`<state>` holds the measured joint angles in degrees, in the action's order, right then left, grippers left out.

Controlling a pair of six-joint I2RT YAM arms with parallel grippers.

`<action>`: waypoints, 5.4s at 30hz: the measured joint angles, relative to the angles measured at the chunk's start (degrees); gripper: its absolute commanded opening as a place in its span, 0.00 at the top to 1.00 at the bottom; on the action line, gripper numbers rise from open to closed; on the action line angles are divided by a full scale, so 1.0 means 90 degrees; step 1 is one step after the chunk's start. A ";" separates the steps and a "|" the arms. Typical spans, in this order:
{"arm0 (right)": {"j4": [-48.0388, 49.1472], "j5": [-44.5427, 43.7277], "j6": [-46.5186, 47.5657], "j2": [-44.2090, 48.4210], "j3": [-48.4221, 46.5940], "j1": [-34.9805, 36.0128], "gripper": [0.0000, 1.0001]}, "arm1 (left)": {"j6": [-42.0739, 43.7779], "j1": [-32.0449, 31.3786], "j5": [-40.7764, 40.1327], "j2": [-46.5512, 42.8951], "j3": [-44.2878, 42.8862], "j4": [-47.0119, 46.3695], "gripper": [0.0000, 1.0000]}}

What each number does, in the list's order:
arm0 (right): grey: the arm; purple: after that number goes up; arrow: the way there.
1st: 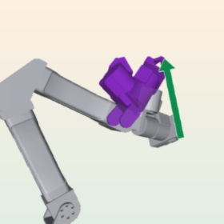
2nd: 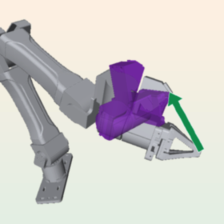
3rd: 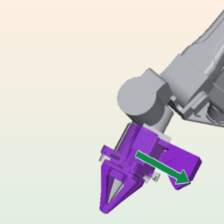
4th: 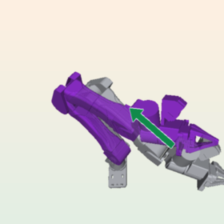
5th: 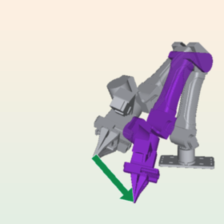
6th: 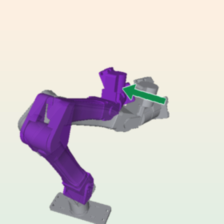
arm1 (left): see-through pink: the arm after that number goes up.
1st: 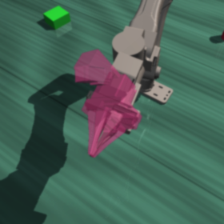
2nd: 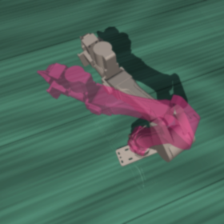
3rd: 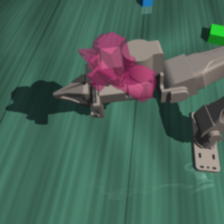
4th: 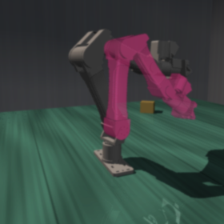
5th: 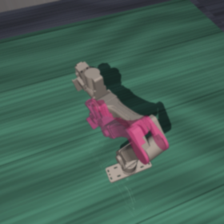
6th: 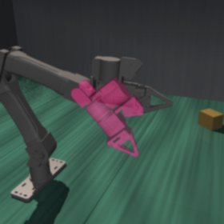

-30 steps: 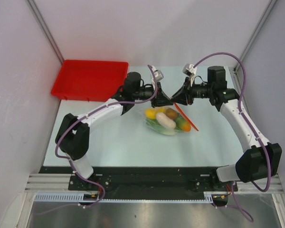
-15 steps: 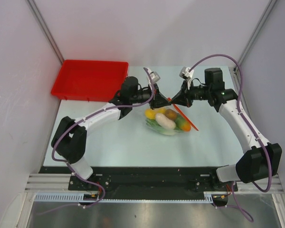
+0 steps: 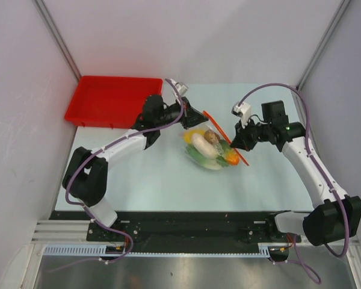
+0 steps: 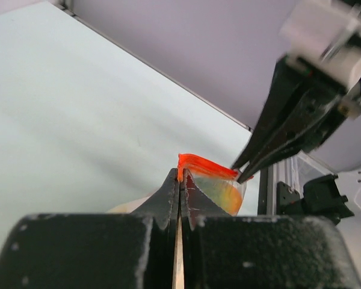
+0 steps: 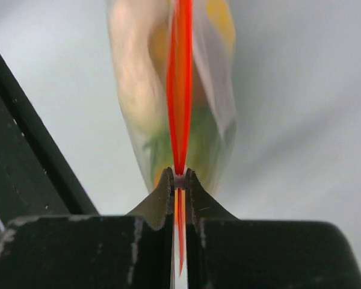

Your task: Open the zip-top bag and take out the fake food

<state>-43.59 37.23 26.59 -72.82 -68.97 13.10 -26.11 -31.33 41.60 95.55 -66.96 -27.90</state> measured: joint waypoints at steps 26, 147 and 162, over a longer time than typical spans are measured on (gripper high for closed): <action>-0.1277 -0.1052 -0.1455 0.1209 0.0634 -0.0107 0.00 | -0.1010 0.0665 -0.0058 0.0250 -0.0097 -0.1071 1.00; 0.0029 -0.3283 -0.7346 0.0053 -0.0221 0.1889 1.00 | -0.1110 -0.2198 -0.5433 -0.0112 -0.1562 0.6305 0.30; 0.0066 -0.3099 -0.7271 -0.0041 -0.0221 0.1766 1.00 | -0.1047 -0.2215 -0.5994 0.0748 -0.2006 0.6224 0.18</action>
<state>-43.00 9.34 -38.85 -73.19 -70.96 28.99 -35.53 -51.27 -12.34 102.28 -85.01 28.12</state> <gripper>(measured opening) 0.010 0.823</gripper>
